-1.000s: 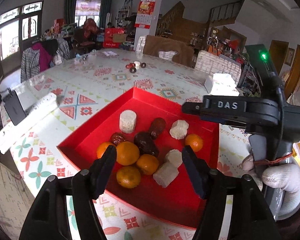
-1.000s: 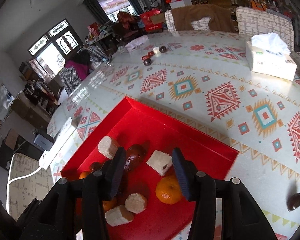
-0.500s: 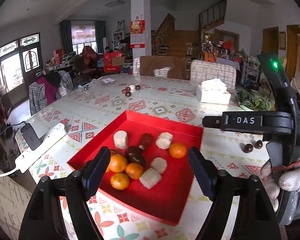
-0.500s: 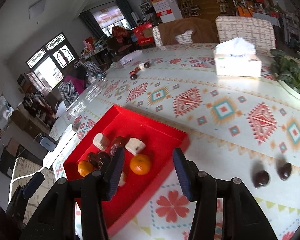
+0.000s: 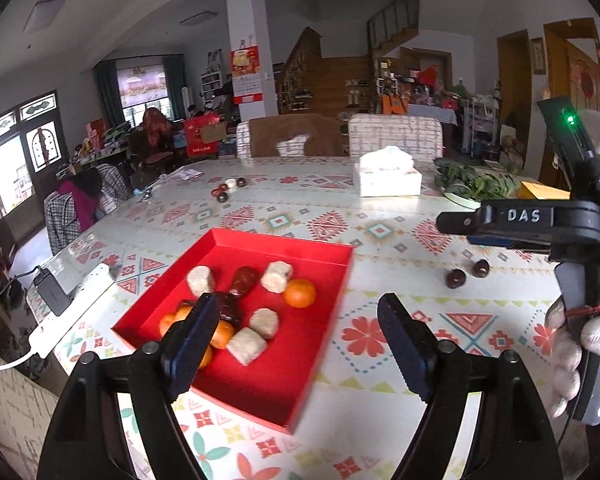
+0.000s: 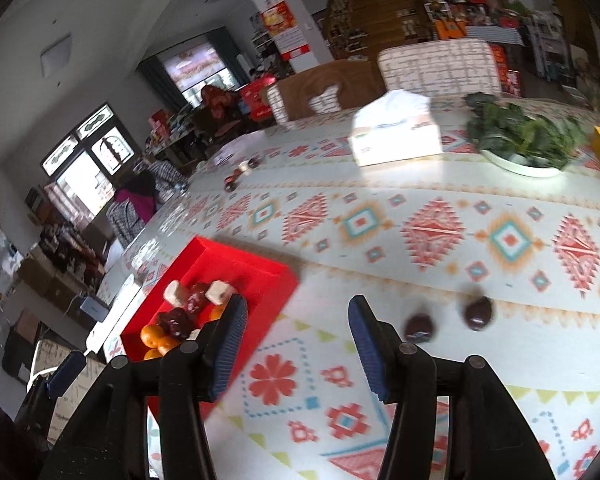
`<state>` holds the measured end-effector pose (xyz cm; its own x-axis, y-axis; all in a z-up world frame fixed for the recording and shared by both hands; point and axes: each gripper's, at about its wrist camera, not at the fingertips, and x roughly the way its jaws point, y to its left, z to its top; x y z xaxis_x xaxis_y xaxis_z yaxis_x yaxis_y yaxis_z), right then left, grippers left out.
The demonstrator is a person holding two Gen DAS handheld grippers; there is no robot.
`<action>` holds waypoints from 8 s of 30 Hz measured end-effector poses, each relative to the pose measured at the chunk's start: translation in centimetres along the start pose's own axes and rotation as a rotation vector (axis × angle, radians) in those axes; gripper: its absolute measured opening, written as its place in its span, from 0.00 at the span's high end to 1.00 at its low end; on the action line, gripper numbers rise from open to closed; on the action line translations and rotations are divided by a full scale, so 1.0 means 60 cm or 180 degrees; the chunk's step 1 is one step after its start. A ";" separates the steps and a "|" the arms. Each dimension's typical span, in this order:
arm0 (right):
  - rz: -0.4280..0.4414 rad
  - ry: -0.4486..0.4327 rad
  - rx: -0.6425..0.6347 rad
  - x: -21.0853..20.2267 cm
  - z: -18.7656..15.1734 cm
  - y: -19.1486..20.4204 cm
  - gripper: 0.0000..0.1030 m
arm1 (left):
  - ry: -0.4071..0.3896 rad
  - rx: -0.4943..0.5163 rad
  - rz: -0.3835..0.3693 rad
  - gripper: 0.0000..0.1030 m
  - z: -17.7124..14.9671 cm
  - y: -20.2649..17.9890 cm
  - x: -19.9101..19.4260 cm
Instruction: Organize fruits
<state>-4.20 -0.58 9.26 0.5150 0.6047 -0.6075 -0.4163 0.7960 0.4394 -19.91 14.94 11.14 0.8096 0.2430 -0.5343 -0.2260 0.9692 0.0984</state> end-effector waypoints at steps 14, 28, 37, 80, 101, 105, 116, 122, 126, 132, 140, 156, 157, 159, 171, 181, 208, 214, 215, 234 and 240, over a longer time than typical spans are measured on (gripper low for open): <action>-0.0490 -0.0250 0.0604 -0.107 -0.002 -0.213 0.44 | 0.0294 0.0020 -0.0396 0.21 -0.013 -0.043 0.036; -0.0502 0.0123 0.0486 -0.024 -0.011 -0.226 0.44 | 0.0584 -0.0093 -0.0701 0.21 -0.024 -0.058 0.075; -0.0562 0.0244 0.0243 0.040 -0.012 -0.197 0.44 | 0.0653 -0.0039 -0.0708 0.21 -0.027 -0.071 0.091; -0.0551 0.0027 0.0424 0.008 -0.005 -0.228 0.70 | 0.1110 0.0449 -0.1210 0.68 0.022 -0.268 0.295; -0.0619 0.0086 0.0304 0.024 -0.014 -0.217 0.70 | 0.0726 0.0021 -0.1068 0.75 0.024 -0.174 0.209; -0.0663 0.0095 0.0256 0.028 -0.019 -0.212 0.70 | 0.0741 -0.0164 -0.0992 0.75 0.021 -0.134 0.200; -0.0860 0.0007 0.0100 0.024 -0.024 -0.188 0.70 | 0.0484 -0.0634 -0.0823 0.75 0.021 0.019 0.138; -0.0635 0.0012 -0.0067 0.015 -0.027 -0.110 0.70 | 0.0412 -0.0972 -0.0609 0.75 0.008 0.123 0.124; -0.0383 0.0075 -0.0288 0.031 -0.023 -0.028 0.70 | 0.0440 -0.1127 -0.0549 0.75 -0.010 0.165 0.126; -0.0055 0.0309 -0.0634 0.083 -0.036 0.084 0.70 | 0.0574 -0.1154 -0.0599 0.75 -0.040 0.183 0.131; 0.0181 0.0577 -0.0839 0.148 -0.060 0.171 0.70 | 0.0742 -0.1083 -0.0651 0.75 -0.065 0.176 0.142; 0.0143 0.0843 -0.0907 0.218 -0.075 0.200 0.70 | 0.0687 -0.1226 -0.0689 0.58 -0.068 0.203 0.148; 0.0140 0.0834 -0.0902 0.218 -0.076 0.201 0.70 | 0.0670 -0.1237 -0.0675 0.52 -0.066 0.204 0.145; 0.0136 0.0816 -0.0870 0.219 -0.073 0.199 0.70 | 0.0633 -0.1244 -0.0676 0.48 -0.063 0.206 0.139; 0.0258 0.0607 -0.0718 0.180 -0.057 0.190 0.53 | 0.0486 -0.1161 -0.0525 0.27 -0.041 0.193 0.104; 0.0131 0.0159 -0.0428 0.085 -0.066 0.143 0.39 | 0.0070 -0.0821 0.0266 0.08 -0.023 0.159 0.049; -0.0151 -0.0091 -0.0438 -0.004 -0.151 0.083 0.30 | 0.0108 -0.0520 0.0548 0.03 -0.021 0.059 0.035; -0.0154 -0.0088 -0.0444 -0.005 -0.154 0.083 0.30 | 0.0039 -0.0543 0.0544 0.03 -0.021 0.061 0.028; -0.0152 -0.0086 -0.0450 -0.005 -0.155 0.084 0.30 | 0.0010 -0.0562 0.0548 0.03 -0.021 0.062 0.025; -0.0127 -0.0161 -0.0991 -0.009 -0.166 0.153 0.29 | -0.0555 -0.0872 0.0830 0.00 -0.012 0.119 -0.044; -0.0132 -0.0155 -0.1180 -0.003 -0.166 0.180 0.25 | -0.0285 -0.0944 0.0821 0.00 -0.024 0.135 -0.011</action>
<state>-16.27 7.68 7.50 0.5684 0.5798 -0.5838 -0.6328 0.7615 0.1402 -23.07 22.55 11.09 0.7470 0.4920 -0.4472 -0.5638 0.8252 -0.0339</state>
